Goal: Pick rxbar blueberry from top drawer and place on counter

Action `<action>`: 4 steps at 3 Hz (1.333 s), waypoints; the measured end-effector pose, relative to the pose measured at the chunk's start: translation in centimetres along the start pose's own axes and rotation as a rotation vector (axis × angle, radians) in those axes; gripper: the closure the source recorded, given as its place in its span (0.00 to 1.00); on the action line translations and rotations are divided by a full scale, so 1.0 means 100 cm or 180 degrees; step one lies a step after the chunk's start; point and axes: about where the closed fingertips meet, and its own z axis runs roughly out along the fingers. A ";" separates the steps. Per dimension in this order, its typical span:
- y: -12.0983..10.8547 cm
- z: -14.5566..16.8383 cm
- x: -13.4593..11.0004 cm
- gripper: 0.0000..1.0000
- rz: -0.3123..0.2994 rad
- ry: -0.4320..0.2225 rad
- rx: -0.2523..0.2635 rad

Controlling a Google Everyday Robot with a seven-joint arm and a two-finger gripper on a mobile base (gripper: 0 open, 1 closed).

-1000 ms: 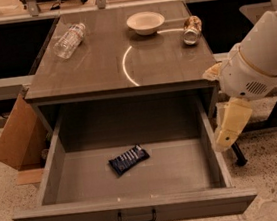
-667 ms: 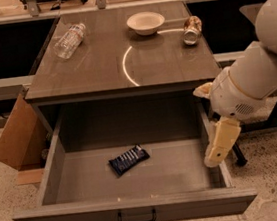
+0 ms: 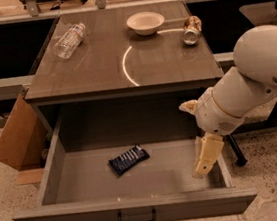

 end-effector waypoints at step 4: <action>-0.045 0.121 -0.034 0.00 -0.0570 -0.0382 -0.0248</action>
Offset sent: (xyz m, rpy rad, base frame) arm 0.0485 0.0555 -0.0636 0.0822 0.0029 0.1433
